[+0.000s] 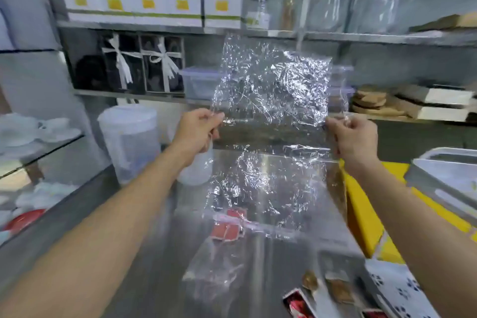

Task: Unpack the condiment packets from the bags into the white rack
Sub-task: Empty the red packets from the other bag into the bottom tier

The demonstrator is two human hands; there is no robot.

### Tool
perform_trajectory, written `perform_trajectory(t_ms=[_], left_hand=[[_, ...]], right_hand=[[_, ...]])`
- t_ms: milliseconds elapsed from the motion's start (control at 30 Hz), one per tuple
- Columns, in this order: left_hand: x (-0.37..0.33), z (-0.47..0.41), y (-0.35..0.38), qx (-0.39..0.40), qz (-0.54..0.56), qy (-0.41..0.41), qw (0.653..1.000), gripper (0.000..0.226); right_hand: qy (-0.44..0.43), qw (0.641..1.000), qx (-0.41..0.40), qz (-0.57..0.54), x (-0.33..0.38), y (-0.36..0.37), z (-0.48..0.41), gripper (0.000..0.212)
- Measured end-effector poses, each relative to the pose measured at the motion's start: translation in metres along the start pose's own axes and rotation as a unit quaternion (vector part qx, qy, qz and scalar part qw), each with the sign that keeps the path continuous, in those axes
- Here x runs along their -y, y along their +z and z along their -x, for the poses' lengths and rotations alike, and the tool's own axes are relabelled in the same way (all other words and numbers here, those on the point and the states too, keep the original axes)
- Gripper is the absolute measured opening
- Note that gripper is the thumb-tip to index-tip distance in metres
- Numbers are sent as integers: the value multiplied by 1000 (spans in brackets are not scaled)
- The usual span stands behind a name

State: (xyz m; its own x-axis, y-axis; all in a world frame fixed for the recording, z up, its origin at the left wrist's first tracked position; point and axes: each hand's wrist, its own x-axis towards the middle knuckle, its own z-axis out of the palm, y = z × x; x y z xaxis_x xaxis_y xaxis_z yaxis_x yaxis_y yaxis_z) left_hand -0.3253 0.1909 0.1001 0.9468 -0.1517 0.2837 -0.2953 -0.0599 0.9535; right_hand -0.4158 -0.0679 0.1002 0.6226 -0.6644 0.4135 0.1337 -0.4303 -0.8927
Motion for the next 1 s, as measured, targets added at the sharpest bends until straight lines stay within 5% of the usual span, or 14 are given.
perform_trajectory(t_ms=[233,533,833,1000], left_hand=[[128,38,-128,-84,-105,-137,981,38],[246,95,-250,-115,-177,-311,927,37],[290,107,-255,-119,-453,-373,801,16],[285,91,-249,-81,-479,-403,776,39]], right_hand=[[131,976,170,37,-69,161,87,28],[161,922,310,165,-121,297,197,27],[46,835,382,393,-136,326,241,38],[73,830,417,364,-125,319,230,41]])
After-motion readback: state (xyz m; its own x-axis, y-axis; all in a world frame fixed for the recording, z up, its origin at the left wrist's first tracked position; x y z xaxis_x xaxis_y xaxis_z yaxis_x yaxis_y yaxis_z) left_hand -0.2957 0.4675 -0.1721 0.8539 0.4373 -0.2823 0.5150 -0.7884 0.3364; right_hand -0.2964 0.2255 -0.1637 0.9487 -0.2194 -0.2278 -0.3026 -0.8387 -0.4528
